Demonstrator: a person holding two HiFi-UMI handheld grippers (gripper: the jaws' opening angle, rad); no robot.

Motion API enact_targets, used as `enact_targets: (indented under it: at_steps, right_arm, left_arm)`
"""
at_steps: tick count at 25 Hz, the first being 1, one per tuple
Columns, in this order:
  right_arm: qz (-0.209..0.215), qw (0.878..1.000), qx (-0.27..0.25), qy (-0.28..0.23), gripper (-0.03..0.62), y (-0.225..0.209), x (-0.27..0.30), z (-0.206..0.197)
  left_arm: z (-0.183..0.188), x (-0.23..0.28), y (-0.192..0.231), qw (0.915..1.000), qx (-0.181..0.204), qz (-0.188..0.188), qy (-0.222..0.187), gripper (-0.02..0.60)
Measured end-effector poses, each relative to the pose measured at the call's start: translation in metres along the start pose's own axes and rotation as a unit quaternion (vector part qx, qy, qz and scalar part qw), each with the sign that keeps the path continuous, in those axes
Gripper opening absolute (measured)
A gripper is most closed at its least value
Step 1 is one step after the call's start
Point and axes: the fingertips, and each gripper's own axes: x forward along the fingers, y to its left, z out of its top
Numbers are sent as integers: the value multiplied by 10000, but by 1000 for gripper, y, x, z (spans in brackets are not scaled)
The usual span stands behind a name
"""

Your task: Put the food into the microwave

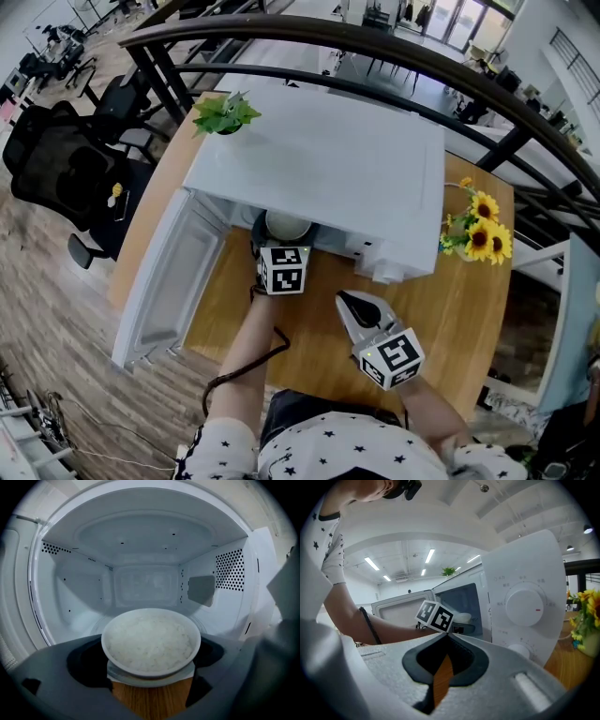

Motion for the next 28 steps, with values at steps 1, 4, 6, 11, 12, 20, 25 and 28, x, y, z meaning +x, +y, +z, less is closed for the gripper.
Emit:
enact_targets:
  at_steps: [1,4,6,11,12,20,25,28]
  right_arm:
    - [0,10000,-8,-5,5,1,-1,1]
    - [-15,10000,-40,-37,5,4,-5,4]
    - [-45,9999,-57,-75,5,6,-8,6]
    - [-132,9996,-137,-205,6,13,-19,13]
    - [-149,9995,-150,-237,5,15,-22,14]
    - [-278,9984,-270,-415,5,40,-49,19]
    - [-367,9975,-289,-530,6,56,-68,18]
    - [-377,9970,-332,-591,6,67,-77,17]
  left_arm:
    - [0,-1,0,10000,-38,6,-1,503]
    - [0,-6,0,9998,-185,19,-18,503]
    - [0,-13,-2,9997,-254,-15,-19,505]
    - [3,-41,-8,9990,-413,-34,-185,503]
    - [5,-48,-9,9986,-464,-33,-238,505]
    - [11,-114,-17,9972,-530,-45,-526,503]
    - [13,-156,-28,9958,-603,-183,-659,503]
    - [12,-181,-37,9950,-630,-231,-745,502]
